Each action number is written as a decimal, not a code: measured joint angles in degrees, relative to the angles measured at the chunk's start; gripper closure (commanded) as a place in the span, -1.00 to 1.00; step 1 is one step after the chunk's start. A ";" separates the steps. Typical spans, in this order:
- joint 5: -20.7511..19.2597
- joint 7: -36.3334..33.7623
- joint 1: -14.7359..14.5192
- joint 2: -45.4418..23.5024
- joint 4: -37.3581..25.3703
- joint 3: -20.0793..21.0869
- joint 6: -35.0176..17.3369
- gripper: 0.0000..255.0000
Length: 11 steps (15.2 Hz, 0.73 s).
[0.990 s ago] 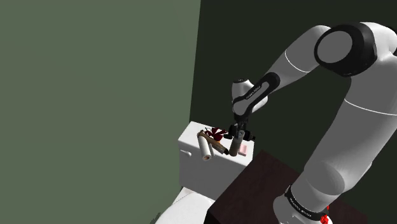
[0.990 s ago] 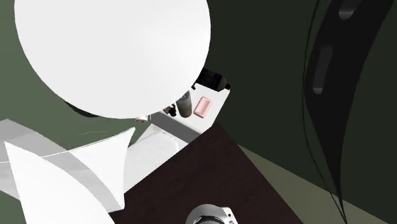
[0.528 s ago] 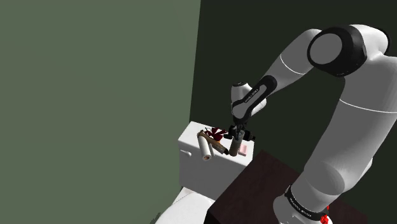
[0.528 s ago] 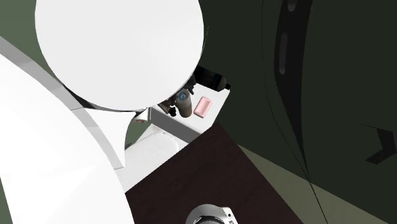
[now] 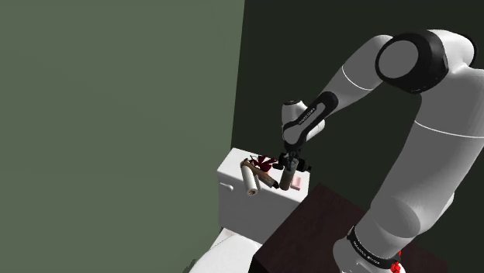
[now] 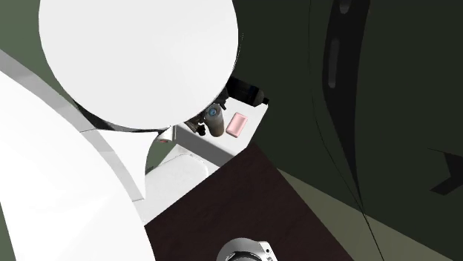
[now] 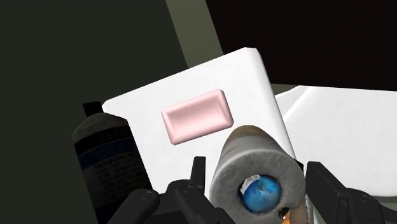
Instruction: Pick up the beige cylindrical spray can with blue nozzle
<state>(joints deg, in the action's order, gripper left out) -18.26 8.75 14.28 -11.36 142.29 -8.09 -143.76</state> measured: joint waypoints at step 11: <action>1.25 2.14 -0.10 8.01 -0.06 0.25 8.06 1.00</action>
<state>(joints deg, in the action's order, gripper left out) -17.01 10.90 14.18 -3.34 142.23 -7.84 -135.70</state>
